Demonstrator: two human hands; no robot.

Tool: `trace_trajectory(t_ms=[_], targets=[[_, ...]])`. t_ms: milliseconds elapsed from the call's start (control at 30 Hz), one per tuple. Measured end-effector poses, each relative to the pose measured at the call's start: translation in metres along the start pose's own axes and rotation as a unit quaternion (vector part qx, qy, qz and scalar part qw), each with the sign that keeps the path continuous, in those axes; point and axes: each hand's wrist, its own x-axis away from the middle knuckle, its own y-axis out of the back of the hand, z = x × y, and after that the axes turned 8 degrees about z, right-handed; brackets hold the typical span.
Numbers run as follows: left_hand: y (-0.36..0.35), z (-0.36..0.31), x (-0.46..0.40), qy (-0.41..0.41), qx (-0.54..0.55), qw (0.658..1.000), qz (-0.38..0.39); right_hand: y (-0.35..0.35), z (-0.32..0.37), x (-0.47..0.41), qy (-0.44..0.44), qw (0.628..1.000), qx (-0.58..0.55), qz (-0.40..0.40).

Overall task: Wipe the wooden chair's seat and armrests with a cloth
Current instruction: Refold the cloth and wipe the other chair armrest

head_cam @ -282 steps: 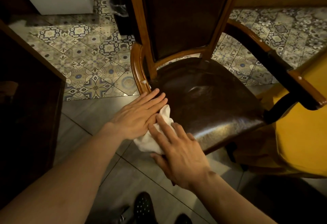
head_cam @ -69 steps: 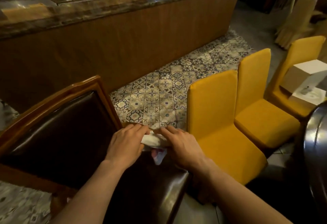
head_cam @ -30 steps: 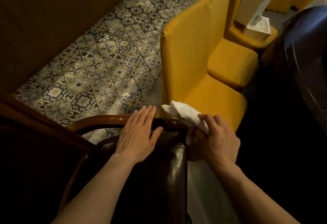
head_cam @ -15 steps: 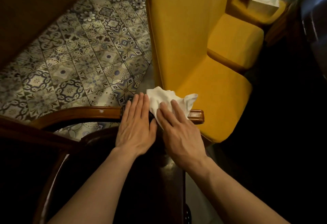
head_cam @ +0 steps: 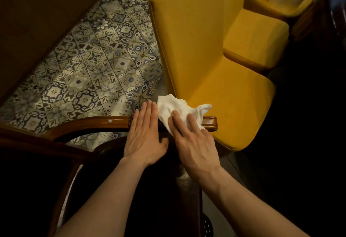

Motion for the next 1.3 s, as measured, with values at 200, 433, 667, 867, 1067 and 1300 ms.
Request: trace_trajectory(t_ms=[200, 433, 667, 867, 1067, 1300], targets=[[-0.001, -0.001, -0.001, 0.009, -0.015, 1.0, 0.006, 0.0, -0.005, 0.001, -0.006, 1.0, 0.011, 0.007], [-0.001, -0.002, -0.001, 0.014, -0.025, 1.0, 0.002, 0.004, -0.019, 0.007, -0.031, 0.999, 0.025, 0.009], [-0.002, -0.002, 0.0, 0.013, -0.027, 1.0, -0.004, 0.003, -0.037, 0.015, -0.043, 0.999, 0.027, 0.005], [-0.006, -0.002, -0.002, 0.022, -0.004, 0.999, -0.023, 0.0, -0.045, 0.019, -0.051, 0.998, 0.029, -0.014], [-0.01, -0.003, -0.004, 0.034, -0.004, 0.999, -0.039, -0.003, -0.053, 0.024, -0.06, 0.998, 0.014, -0.014], [-0.013, -0.003, -0.005, 0.037, -0.005, 0.998, -0.046, -0.004, -0.064, 0.03, -0.072, 0.997, 0.013, -0.02]])
